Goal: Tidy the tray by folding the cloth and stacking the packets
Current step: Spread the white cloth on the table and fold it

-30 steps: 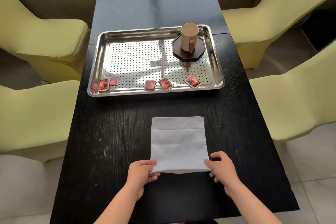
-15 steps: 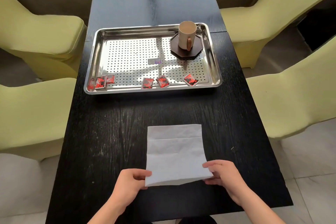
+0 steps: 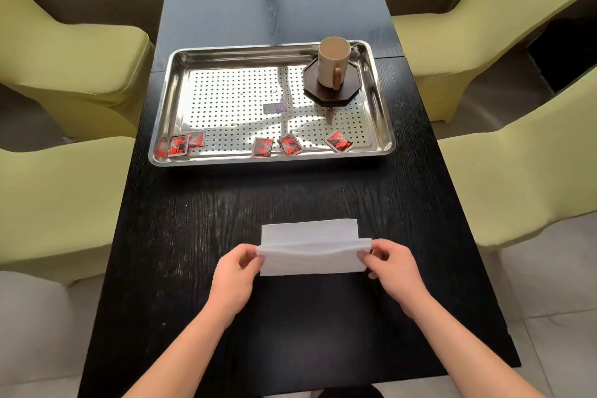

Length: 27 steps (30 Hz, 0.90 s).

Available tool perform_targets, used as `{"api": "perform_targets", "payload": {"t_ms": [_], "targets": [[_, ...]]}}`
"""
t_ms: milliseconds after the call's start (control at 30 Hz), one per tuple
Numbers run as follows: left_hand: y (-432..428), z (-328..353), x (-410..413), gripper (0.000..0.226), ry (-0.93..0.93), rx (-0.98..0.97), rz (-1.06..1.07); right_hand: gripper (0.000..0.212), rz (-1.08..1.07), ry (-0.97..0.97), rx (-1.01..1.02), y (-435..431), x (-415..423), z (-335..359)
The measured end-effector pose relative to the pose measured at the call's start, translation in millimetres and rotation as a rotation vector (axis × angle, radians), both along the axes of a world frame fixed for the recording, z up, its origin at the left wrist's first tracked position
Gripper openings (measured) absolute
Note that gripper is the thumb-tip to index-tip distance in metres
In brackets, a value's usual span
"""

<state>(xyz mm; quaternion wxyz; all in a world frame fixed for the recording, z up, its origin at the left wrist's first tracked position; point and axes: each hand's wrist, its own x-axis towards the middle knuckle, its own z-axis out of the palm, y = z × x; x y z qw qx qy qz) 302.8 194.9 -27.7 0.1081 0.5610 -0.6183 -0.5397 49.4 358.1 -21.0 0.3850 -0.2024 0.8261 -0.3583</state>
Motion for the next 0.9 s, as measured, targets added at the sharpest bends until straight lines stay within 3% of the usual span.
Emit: {"api": "perform_targets", "payload": {"t_ms": [133, 233, 333, 400, 467, 567, 733, 900], "targets": [[-12, -5, -16, 0.015, 0.005, 0.098, 0.104, 0.001, 0.001, 0.059, 0.059, -24, -7, -9], [-13, -9, -19, 0.048, -0.003, 0.251, 0.103, 0.007, -0.043, 0.045, 0.064, -35, -8, -16], [-8, -14, -17, 0.068, -0.110, 0.249, 0.094, 0.010, -0.070, 0.002, 0.064, -36, -6, -18], [-4, -16, -15, 0.063, -0.161, 0.212, 0.102, 0.024, -0.083, -0.056, 0.067, -28, -4, -19], [0, -16, -15, 0.044, -0.189, 0.186, 0.107, 0.038, -0.063, -0.085, 0.098, -18, 0, -21], [5, -18, -14, 0.018, -0.212, 0.152, 0.097, 0.032, -0.040, -0.019, 0.119, -6, 5, -24], [11, -23, -12, 0.009, -0.218, 0.128, 0.104, 0.029, -0.023, 0.091, 0.016, -16, 3, -23], [8, -25, -20, 0.014, -0.362, 0.072, 0.089, 0.024, -0.020, 0.117, 0.075, -32, 6, -32]]}}
